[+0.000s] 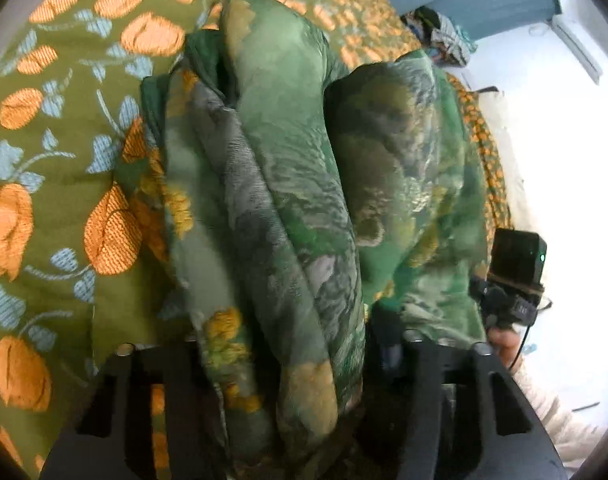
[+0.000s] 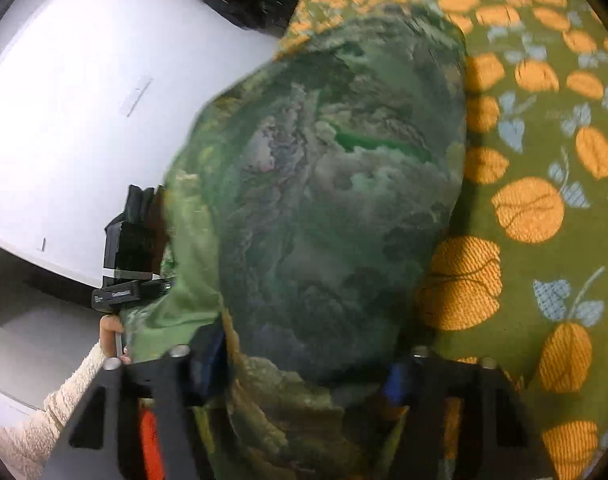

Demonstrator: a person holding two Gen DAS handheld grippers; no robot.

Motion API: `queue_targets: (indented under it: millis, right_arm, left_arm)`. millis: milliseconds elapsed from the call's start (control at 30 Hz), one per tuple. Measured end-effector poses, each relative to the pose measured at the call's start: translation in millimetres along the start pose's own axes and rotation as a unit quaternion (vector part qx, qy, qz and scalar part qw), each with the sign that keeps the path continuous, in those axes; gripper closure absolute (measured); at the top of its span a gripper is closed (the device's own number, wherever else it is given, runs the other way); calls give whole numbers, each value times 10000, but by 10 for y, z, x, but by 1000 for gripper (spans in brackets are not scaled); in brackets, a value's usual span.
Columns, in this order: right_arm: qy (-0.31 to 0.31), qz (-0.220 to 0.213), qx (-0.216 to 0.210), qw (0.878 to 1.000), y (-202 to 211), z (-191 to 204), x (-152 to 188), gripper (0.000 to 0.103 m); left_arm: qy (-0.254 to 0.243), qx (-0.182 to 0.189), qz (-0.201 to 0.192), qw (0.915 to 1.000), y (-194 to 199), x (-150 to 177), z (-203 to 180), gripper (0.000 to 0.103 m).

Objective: Fold large clothes

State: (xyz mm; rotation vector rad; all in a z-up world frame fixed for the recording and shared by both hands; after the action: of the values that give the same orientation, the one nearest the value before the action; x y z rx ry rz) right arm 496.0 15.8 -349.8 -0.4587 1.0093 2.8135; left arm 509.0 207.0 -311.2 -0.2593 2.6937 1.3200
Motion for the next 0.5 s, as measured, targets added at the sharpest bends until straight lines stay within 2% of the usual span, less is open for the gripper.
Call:
queue_targets:
  millis: [133,267,400,500]
  right_arm:
    - [475,-203,-93,9986,176,350,-15,49]
    - [845,-451,-183,9952,424,586,-193,49]
    - [1003,-670,-197,9925,568,480,-666,49]
    - [936,-704,-178,9930,493,284,-950,48]
  left_arm:
    - [-129,127,-161,9997,188,15,-189,54]
    - [-357,193,-455,9981,346,-205,-445,54]
    - [-511,91,-673,9964,266,-661,-657,53]
    - [-486,20,-696,9964,51,-1025,-679,53]
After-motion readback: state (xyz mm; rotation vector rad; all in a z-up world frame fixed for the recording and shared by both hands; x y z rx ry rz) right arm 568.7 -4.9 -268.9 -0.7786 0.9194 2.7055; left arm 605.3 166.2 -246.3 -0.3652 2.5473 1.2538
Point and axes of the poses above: each gripper's, at about its wrist camera, not at the fingertips, and y roughly against the way its jaws point, z to its left, x to its underside, the point moved 7 cm from there along -y, roughly the way its jaws point, and after that the axes turned 5 degrees about -x, right-handed, at the moved point
